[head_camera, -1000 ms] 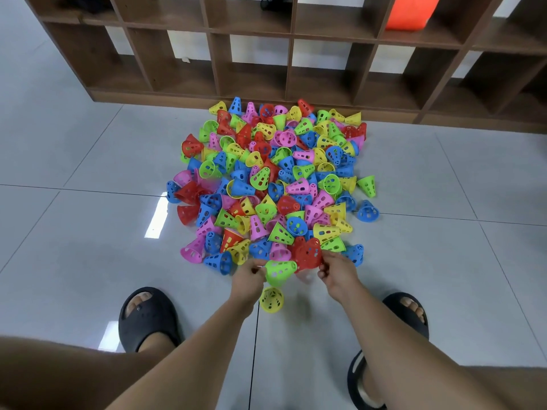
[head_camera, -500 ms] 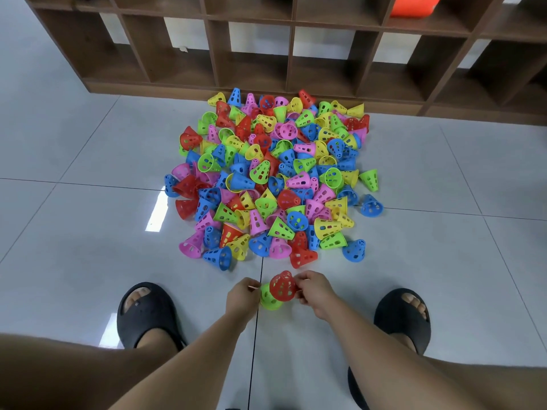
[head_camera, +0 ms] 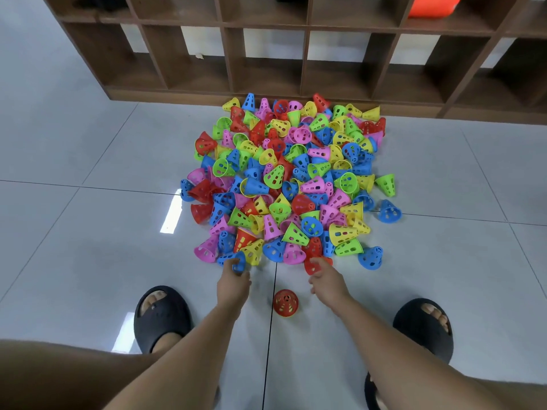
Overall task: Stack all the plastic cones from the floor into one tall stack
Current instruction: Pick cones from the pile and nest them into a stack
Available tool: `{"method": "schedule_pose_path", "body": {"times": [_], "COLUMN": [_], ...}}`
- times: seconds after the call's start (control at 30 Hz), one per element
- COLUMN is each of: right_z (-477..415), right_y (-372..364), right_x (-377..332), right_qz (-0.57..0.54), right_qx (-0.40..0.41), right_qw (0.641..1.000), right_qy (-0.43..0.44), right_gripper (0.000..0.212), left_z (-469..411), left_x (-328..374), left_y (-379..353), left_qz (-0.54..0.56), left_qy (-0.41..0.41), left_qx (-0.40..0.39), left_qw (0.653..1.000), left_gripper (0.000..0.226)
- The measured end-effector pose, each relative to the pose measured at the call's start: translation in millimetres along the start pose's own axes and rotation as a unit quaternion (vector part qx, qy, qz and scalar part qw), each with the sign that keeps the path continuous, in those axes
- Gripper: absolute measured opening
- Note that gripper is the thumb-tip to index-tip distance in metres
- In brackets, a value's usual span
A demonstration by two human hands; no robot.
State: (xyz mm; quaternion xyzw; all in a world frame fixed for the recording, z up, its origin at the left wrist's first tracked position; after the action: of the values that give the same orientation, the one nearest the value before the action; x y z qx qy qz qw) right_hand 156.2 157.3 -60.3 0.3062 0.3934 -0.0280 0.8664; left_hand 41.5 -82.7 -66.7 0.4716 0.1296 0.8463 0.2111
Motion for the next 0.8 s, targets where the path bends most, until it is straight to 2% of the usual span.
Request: {"method": "schedule_pose_path", "body": {"times": [0.07, 0.1, 0.2, 0.27, 0.37, 0.47, 0.53, 0.67, 0.73, 0.8], "right_z": [-2.3, -2.0, 0.6, -1.2, -3.5, -3.4, -0.5, 7.1, 9.0, 10.9], "right_y": [4.4, 6.4, 14.3, 20.5, 25.7, 25.9, 22.5, 13.1, 7.7, 3.2], "right_x": [-5.4, -8.2, -14.7, -15.7, -17.9, -19.1, -19.4, -28.2, -32.2, -36.6], "right_qz": [0.146, 0.242, 0.490, 0.556, 0.584, 0.579, 0.556, 0.458, 0.384, 0.309], "right_qx": [0.006, 0.001, -0.016, -0.006, 0.007, 0.031, 0.036, 0.065, 0.070, 0.067], "right_qw": [0.987, 0.965, 0.856, 0.811, 0.790, 0.794, 0.809, 0.862, 0.895, 0.923], "right_qy": [0.065, 0.098, 0.165, 0.181, 0.187, 0.183, 0.184, 0.206, 0.217, 0.221], "right_gripper": [0.051, 0.052, 0.062, 0.069, 0.065, 0.064, 0.059, 0.023, 0.011, 0.012], "left_z": [-6.3, -9.7, -17.2, -19.4, -20.3, -17.8, -16.4, -22.4, -23.2, -23.1], "left_x": [2.4, 2.5, 2.4, -1.0, -10.9, -21.8, -25.8, -20.4, -14.3, -10.3], "left_y": [3.0, 4.2, 11.1, 16.7, 21.5, 23.3, 27.4, 33.8, 34.9, 36.1], "left_qz": [-0.012, -0.025, -0.116, -0.177, -0.179, -0.122, -0.078, -0.008, 0.015, 0.033], "left_qy": [-0.009, -0.011, -0.020, -0.022, -0.014, 0.026, 0.052, 0.062, 0.069, 0.074], "left_qx": [0.000, -0.004, -0.007, -0.001, 0.002, 0.011, 0.043, 0.091, 0.097, 0.100], "left_qw": [1.000, 1.000, 0.993, 0.984, 0.984, 0.992, 0.995, 0.994, 0.993, 0.992], "left_gripper": [0.042, 0.044, 0.053, 0.057, 0.057, 0.050, 0.042, 0.020, 0.027, 0.038]}}
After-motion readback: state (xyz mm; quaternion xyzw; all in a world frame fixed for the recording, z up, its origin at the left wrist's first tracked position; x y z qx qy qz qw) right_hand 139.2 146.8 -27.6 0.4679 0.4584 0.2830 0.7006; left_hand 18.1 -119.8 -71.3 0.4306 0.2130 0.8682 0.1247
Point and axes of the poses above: each hand's wrist, its own z-axis away from the middle knuckle, its own y-axis out of the back of the hand, x = y × z, the point moved 3 cm from there along -z, towards the middle knuckle, and after that the axes turned 3 degrees about x, right-handed, at the moved point
